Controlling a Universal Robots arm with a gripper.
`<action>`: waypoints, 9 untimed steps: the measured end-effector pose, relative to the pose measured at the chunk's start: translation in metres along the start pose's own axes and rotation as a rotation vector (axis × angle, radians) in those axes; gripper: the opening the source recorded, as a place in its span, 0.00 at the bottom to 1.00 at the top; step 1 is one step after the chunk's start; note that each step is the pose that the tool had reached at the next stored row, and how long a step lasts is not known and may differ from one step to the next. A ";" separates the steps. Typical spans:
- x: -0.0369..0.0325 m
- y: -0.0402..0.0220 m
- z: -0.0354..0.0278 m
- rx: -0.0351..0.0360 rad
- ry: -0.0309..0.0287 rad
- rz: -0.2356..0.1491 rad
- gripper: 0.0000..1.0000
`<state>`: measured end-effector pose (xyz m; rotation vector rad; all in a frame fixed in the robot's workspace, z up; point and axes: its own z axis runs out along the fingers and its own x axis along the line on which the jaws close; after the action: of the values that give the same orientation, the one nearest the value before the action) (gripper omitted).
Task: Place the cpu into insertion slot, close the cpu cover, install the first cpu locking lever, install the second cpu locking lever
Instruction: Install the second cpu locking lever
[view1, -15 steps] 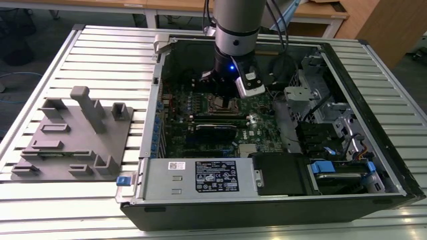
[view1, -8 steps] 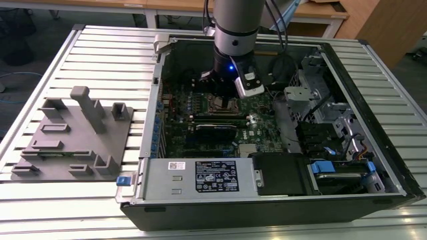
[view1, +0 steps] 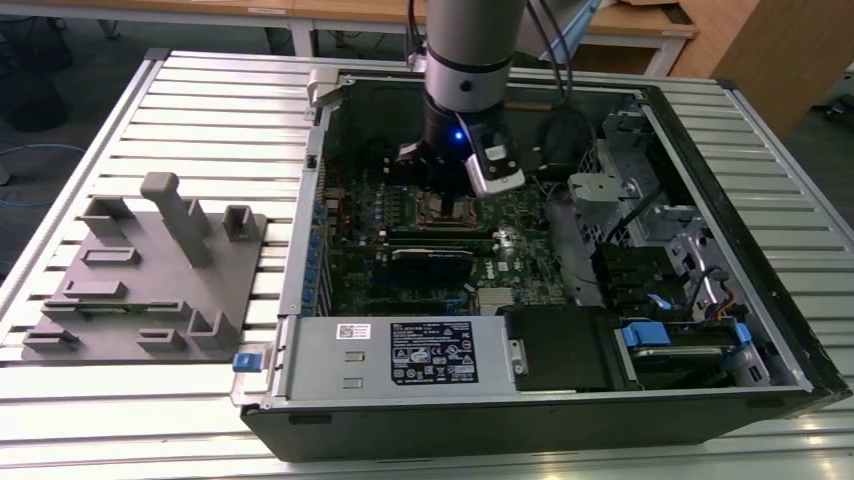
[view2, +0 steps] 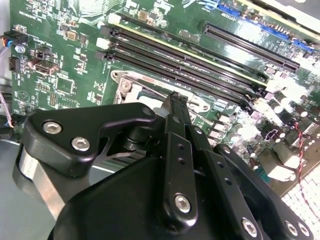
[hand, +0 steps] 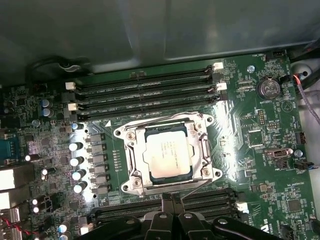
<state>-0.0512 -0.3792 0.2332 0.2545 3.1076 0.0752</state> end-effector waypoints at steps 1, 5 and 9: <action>0.0007 -0.0001 0.0001 0.0000 0.0000 0.000 0.11; 0.0035 -0.0007 0.0005 0.0001 0.0000 0.000 0.11; 0.0053 -0.0010 0.0007 0.0001 0.0001 0.000 0.11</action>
<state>-0.0566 -0.3793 0.2324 0.2544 3.1077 0.0750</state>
